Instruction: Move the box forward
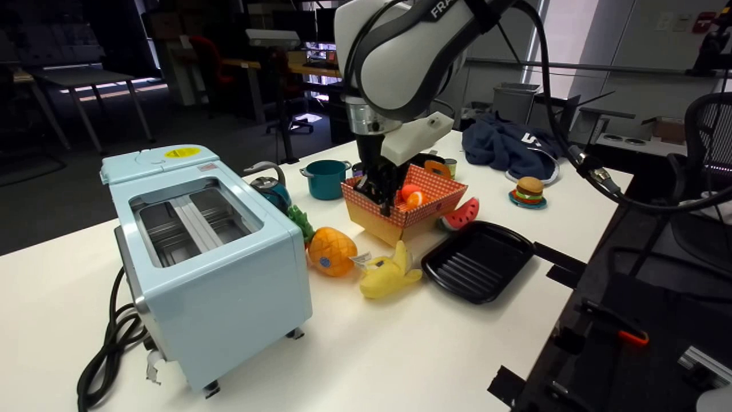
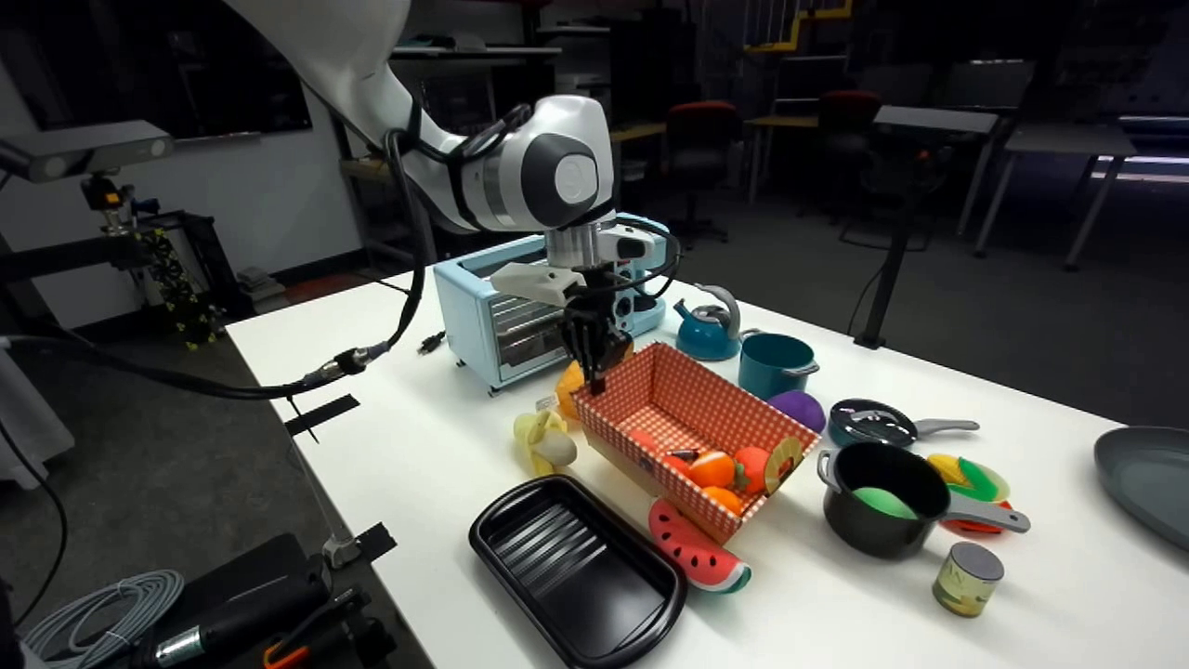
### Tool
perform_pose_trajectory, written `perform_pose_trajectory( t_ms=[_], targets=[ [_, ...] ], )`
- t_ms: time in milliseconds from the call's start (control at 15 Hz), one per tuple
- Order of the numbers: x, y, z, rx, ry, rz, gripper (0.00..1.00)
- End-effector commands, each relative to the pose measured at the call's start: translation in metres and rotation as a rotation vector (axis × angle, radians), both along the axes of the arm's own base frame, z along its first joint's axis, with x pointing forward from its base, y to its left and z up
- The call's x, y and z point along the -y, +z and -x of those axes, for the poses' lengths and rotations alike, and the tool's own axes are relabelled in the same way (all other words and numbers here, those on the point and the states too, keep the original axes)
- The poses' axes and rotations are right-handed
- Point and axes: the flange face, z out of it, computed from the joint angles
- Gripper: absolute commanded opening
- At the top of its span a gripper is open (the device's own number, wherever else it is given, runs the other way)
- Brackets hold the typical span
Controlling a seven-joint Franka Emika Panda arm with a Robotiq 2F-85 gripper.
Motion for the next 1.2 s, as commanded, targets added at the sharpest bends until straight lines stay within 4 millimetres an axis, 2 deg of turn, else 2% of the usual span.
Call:
perform_pose_trajectory(
  t_ms=[0, 400, 600, 800, 1133],
  targets=[
    [-0.013, 0.009, 0.016, -0.027, 0.11, -0.002, 0.02],
    [-0.015, 0.002, 0.023, -0.055, 0.156, 0.006, 0.02],
    [-0.019, 0.005, 0.013, -0.027, 0.103, 0.005, 0.02],
    [-0.023, 0.013, -0.001, 0.022, 0.087, 0.007, 0.02],
    [-0.017, 0.022, -0.04, 0.078, 0.011, 0.012, 0.02]
  ],
)
